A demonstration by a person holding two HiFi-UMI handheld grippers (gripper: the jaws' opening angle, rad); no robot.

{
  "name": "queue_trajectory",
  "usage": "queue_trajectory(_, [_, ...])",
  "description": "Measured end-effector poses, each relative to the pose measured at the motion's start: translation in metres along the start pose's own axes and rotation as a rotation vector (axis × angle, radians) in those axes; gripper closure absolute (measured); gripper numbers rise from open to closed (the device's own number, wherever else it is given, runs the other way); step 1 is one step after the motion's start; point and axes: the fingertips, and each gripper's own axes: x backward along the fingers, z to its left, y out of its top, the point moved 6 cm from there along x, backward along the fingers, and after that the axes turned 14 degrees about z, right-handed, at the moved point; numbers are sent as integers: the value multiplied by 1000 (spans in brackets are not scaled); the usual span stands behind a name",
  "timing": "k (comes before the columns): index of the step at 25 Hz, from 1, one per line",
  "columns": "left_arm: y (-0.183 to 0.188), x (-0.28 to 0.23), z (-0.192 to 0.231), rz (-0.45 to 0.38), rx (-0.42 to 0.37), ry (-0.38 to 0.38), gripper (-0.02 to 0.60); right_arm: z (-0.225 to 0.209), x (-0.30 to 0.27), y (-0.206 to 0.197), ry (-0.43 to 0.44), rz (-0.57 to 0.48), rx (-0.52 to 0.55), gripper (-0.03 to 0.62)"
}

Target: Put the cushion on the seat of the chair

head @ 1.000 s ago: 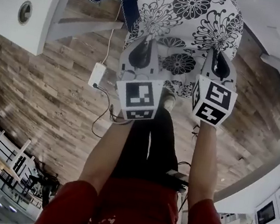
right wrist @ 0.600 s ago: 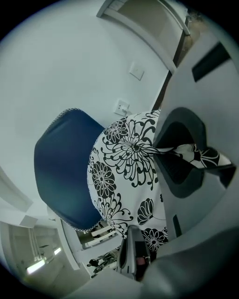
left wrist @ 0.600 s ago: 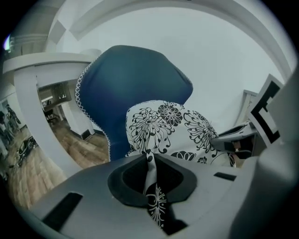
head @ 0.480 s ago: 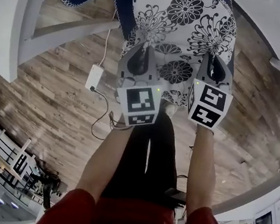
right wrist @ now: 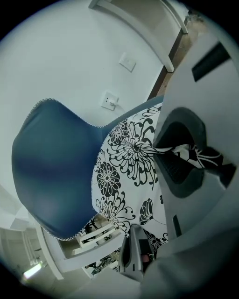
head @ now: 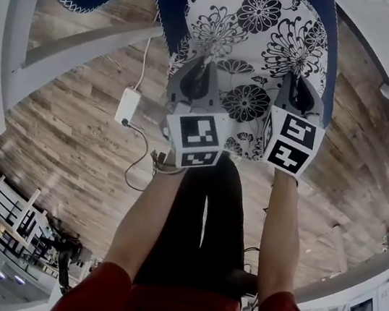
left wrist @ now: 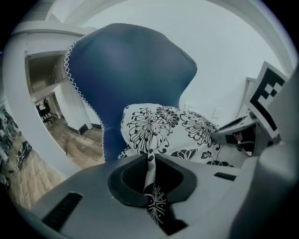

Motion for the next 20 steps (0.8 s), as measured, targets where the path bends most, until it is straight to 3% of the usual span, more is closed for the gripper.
queue_trajectory(6, [-5,-9,0,20,21,-4,538,-1,-3,-4,1,0,0,548])
queue_trajectory(14, [-2,-6,1,10,-9,15,527,-2,0,-2,-17,0,5,535])
queue_trajectory(20, [-6,-14,8,31,-12,25,379,-14,-7,-5,-32,27,-26,404])
